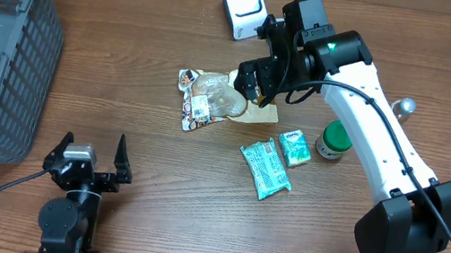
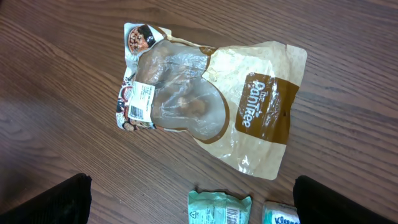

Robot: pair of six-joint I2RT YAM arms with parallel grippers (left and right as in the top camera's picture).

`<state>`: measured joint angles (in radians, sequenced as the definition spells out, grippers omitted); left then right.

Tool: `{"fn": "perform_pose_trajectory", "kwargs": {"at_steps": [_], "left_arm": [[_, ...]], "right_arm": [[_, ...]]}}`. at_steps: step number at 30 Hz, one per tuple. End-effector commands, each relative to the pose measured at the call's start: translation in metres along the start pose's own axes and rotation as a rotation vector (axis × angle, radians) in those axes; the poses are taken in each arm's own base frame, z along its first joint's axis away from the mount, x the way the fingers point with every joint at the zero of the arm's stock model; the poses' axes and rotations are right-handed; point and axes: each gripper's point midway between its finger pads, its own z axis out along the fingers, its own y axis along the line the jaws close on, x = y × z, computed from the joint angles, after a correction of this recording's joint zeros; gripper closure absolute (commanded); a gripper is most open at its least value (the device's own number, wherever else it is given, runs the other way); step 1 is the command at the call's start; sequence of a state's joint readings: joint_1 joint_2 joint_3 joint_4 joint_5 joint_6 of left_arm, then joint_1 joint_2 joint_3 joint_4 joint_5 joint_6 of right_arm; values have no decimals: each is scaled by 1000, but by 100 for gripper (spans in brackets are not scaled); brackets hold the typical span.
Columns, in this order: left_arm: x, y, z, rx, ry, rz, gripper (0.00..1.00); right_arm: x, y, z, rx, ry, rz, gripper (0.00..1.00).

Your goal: Scan the item barcode

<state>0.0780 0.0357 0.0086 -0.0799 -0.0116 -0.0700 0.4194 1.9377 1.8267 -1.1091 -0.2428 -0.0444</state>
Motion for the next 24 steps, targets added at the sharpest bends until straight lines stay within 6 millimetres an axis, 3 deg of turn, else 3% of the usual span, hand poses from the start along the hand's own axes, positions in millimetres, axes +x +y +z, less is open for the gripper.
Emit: {"fn": "perform_pose_trajectory", "kwargs": {"at_steps": [1,24], "left_arm": [[-5,-6,-2,29,-25,27,0],[-4,-16,-2,64,-26,98,0]], "right_arm": [[-4,-1,-3,7,-16,2,0],[-4,-1,-3,7,-16,2,0]]}}
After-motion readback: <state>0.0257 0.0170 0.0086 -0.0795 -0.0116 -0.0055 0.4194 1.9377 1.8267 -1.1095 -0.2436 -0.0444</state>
